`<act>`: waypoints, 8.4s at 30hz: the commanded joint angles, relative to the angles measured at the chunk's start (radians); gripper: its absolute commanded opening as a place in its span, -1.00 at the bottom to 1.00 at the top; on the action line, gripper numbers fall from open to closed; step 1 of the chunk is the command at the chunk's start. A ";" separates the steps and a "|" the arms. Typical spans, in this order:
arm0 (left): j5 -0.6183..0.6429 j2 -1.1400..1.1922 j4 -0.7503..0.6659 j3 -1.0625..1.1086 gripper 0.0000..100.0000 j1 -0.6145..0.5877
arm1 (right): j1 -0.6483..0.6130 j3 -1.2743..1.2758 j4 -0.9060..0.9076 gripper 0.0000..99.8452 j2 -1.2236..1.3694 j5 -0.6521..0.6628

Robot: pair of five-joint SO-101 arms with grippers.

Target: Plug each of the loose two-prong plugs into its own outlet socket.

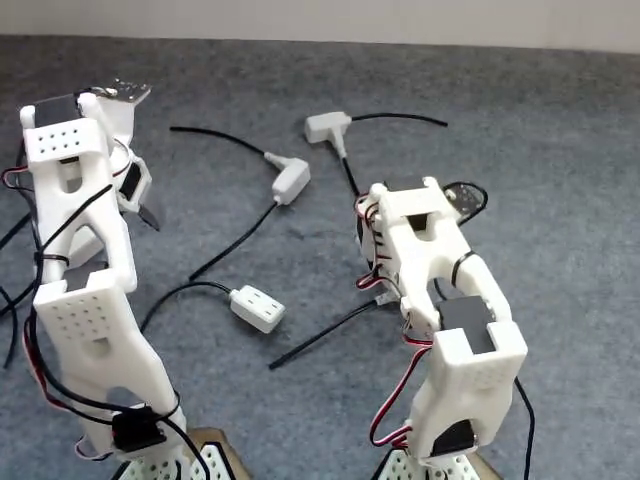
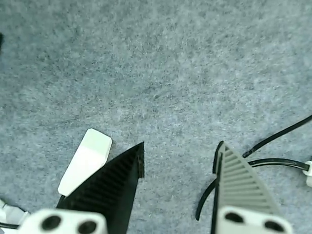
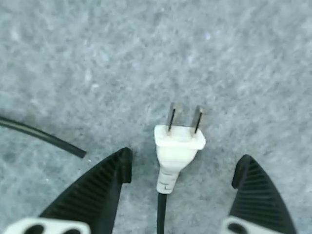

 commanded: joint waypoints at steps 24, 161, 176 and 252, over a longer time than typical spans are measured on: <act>-0.049 -0.076 0.012 -0.010 -0.51 -0.054 | -0.054 0.015 0.013 -0.82 -0.004 0.012; 0.127 -1.916 -1.048 1.842 -0.19 0.332 | -0.579 0.542 -0.490 -0.98 -0.746 1.300; 0.127 -1.755 -1.083 1.873 -0.19 0.335 | -0.510 0.532 -0.381 -0.98 -0.975 1.309; 0.018 -1.755 -1.030 2.150 -0.19 0.193 | -0.401 0.139 0.157 -0.98 -0.966 1.540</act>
